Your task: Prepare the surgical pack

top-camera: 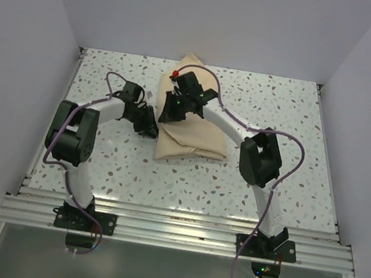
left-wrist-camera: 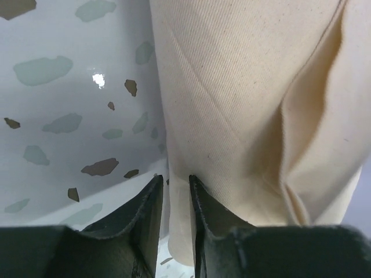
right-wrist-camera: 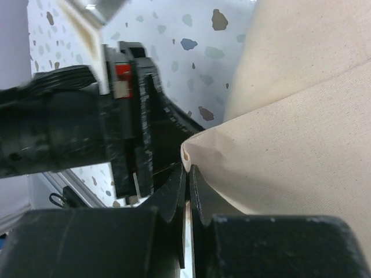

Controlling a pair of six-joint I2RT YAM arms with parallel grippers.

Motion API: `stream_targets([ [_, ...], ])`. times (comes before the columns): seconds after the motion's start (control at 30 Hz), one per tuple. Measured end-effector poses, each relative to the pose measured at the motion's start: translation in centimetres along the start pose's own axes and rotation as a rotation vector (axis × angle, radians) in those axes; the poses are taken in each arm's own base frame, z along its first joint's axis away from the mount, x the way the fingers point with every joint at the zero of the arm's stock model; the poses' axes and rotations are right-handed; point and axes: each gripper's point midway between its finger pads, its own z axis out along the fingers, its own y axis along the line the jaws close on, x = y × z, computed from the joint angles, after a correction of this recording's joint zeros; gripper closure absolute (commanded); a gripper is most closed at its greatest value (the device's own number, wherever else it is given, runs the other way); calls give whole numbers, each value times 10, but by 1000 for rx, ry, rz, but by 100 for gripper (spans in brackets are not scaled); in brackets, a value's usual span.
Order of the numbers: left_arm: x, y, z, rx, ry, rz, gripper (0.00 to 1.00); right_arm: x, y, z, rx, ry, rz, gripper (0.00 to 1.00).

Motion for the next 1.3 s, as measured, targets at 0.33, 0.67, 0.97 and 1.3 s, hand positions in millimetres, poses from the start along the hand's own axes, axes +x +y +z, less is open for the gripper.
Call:
stream_targets([
  [0.33,-13,18,-38,22,-72,-34,62,21,-20,36,22,69,64,87],
  [0.67,-16,5,-46,120,-61,-32,58,15,-8,24,-31,87,48,44],
  [0.97,-40,-40,-65,272,-126,-6,83,-11,-80,-70,-55,37,188,72],
  [1.3,-51,-113,-64,385,-142,101,87,23,-65,-77,-257,140,180,94],
])
